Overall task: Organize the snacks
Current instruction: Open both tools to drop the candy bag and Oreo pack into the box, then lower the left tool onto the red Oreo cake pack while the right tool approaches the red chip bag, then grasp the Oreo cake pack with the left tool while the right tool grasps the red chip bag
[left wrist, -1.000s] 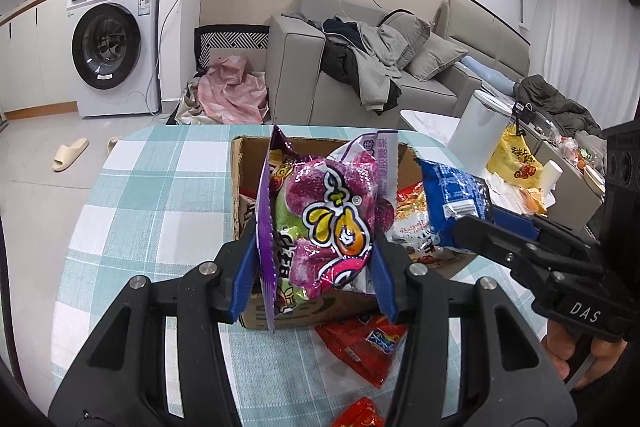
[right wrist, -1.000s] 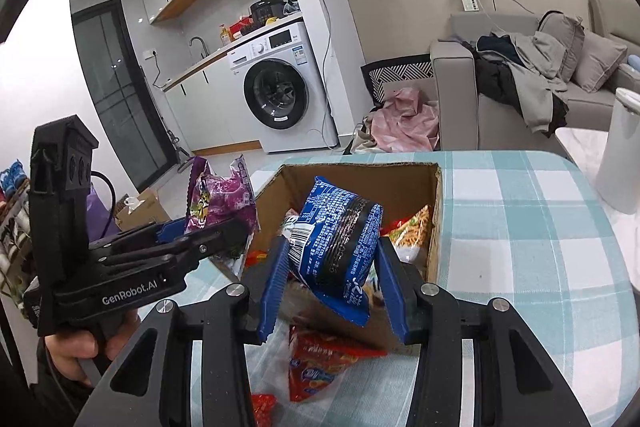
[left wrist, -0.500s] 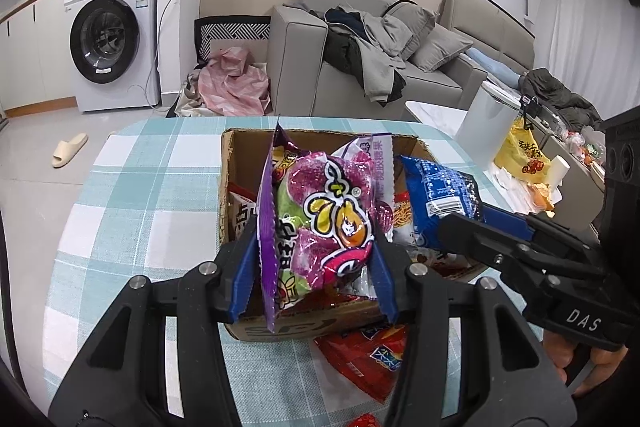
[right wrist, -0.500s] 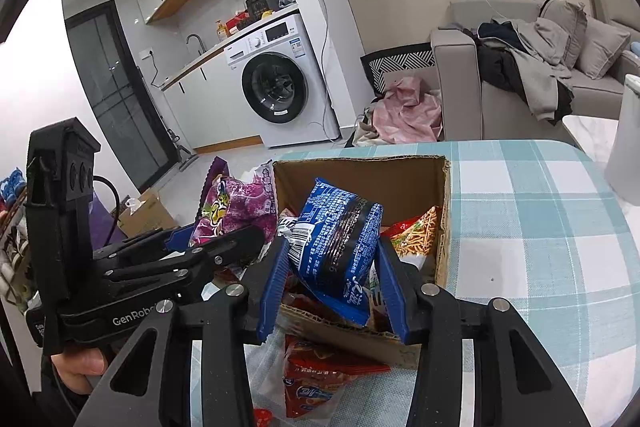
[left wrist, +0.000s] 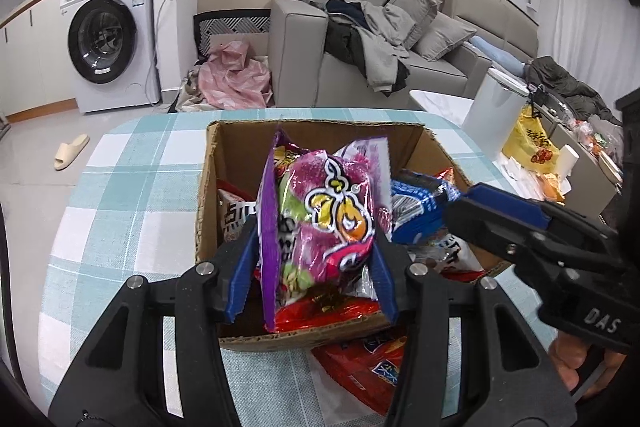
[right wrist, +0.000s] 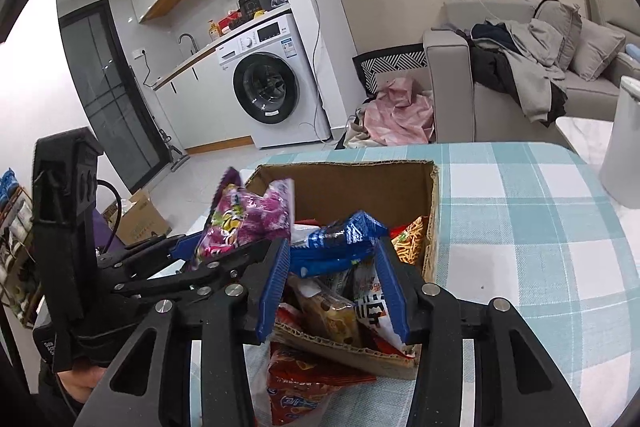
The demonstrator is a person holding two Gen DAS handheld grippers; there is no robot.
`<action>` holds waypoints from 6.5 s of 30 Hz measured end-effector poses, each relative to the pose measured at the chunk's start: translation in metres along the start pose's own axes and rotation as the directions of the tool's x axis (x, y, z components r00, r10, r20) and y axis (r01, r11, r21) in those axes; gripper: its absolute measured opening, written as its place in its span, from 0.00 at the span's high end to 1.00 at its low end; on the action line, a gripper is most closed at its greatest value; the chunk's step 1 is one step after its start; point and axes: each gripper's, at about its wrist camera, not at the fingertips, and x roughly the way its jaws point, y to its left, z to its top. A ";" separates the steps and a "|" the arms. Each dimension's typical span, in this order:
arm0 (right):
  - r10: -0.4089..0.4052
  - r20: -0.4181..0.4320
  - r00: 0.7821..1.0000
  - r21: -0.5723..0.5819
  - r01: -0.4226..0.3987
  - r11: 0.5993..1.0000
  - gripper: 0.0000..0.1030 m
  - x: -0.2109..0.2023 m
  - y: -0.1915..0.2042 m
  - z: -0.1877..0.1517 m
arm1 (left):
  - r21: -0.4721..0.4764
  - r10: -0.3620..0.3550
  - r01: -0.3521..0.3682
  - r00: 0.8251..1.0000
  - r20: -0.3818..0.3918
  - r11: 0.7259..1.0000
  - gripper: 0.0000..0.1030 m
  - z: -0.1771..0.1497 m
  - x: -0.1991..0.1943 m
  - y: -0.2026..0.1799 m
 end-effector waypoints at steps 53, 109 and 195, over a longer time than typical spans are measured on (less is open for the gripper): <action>-0.066 -0.073 0.995 -0.068 0.061 0.996 0.00 -0.077 0.021 -0.091 | 0.072 0.041 -0.045 0.998 0.057 0.996 0.00 -0.113 -0.140 0.009; -0.110 -0.251 0.962 -0.090 0.090 0.992 0.00 -0.033 0.012 -0.114 | 0.095 -0.142 0.177 0.944 -0.297 0.980 0.33 -0.179 -0.056 -0.033; 0.072 -0.182 0.981 0.134 -0.048 0.990 0.62 0.024 0.023 -0.104 | 0.002 -0.089 0.090 0.990 -0.112 0.996 0.57 -0.147 -0.083 0.028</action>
